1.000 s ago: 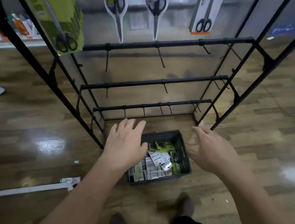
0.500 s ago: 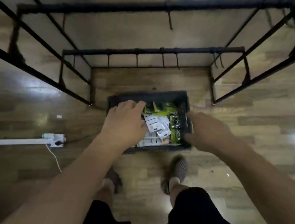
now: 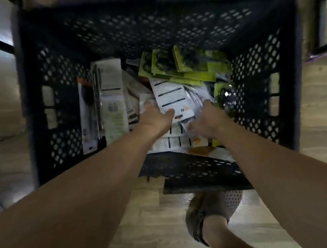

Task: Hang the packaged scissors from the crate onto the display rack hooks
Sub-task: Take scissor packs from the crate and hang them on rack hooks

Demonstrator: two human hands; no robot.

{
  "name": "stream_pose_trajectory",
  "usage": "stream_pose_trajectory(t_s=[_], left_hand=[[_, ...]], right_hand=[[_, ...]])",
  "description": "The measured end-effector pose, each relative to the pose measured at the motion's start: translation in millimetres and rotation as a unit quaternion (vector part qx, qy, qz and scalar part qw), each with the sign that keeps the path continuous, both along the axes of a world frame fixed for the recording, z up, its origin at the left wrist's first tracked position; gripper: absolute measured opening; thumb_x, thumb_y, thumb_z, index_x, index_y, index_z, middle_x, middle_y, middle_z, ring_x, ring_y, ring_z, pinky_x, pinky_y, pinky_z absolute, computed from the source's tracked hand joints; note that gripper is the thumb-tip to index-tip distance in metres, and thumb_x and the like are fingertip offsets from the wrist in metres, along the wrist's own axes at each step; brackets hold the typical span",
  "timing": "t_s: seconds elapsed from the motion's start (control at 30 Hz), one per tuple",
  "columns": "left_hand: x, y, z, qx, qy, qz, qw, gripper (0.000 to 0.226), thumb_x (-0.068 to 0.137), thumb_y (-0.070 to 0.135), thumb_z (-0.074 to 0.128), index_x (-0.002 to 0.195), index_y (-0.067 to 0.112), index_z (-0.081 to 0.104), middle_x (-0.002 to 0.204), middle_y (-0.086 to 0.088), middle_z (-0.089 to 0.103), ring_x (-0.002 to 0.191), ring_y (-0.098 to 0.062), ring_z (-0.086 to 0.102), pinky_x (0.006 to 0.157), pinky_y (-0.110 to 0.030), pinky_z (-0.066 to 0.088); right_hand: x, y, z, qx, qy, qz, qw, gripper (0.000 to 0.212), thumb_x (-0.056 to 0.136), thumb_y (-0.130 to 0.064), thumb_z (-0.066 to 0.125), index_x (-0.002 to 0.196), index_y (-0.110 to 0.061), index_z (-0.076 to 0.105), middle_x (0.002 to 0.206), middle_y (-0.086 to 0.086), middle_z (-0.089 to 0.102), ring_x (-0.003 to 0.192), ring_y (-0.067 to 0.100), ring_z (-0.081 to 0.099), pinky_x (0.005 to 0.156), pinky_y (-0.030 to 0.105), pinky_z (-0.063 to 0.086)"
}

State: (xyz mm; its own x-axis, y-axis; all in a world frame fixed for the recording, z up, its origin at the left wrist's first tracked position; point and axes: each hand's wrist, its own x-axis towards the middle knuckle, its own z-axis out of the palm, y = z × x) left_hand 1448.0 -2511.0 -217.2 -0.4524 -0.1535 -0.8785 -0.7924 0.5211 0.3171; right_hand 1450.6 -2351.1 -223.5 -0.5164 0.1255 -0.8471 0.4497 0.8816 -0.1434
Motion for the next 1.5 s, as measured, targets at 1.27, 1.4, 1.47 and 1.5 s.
stream_pose_trajectory(t_s=[1.27,1.4,1.47,1.5], left_hand=[[-20.9,-56.8,926.4,0.098,0.526,-0.051,0.843,0.043,0.1,0.035,0.065,0.063,0.011,0.068,0.05,0.0,0.059,0.047,-0.006,0.047,0.048,-0.022,0.032],[-5.0,-47.5,967.8,0.154,0.569,0.054,0.806,0.028,0.1,0.026,0.065,0.077,0.017,0.078,0.074,0.002,0.078,0.066,-0.01,0.07,0.062,-0.025,0.049],[0.4,-42.2,979.6,0.192,0.568,0.118,0.792,0.022,0.1,0.026,0.064,0.09,0.015,0.079,0.088,-0.004,0.08,0.078,-0.015,0.075,0.076,-0.035,0.054],[3.9,-39.7,984.2,0.219,0.562,0.142,0.785,0.021,0.1,0.026,0.063,0.093,0.015,0.079,0.093,-0.005,0.081,0.082,-0.017,0.076,0.081,-0.038,0.056]], right_hand=[[69.5,63.7,898.3,-0.335,0.504,-0.34,0.72,0.039,0.099,-0.034,0.061,0.083,0.001,0.067,0.073,0.015,0.069,0.067,0.037,0.066,0.064,0.037,0.051],[54.9,73.5,927.7,-0.499,0.35,-0.469,0.639,0.035,0.097,-0.043,0.056,0.109,-0.017,0.075,0.111,0.019,0.075,0.105,0.044,0.069,0.096,0.059,0.051],[46.7,72.1,944.4,-0.582,0.294,-0.471,0.594,0.049,0.096,-0.051,0.052,0.126,-0.019,0.072,0.123,0.021,0.071,0.115,0.04,0.067,0.103,0.058,0.048],[43.8,70.7,952.1,-0.617,0.276,-0.469,0.569,0.053,0.098,-0.054,0.048,0.129,-0.019,0.071,0.127,0.021,0.069,0.118,0.038,0.067,0.103,0.057,0.047]])
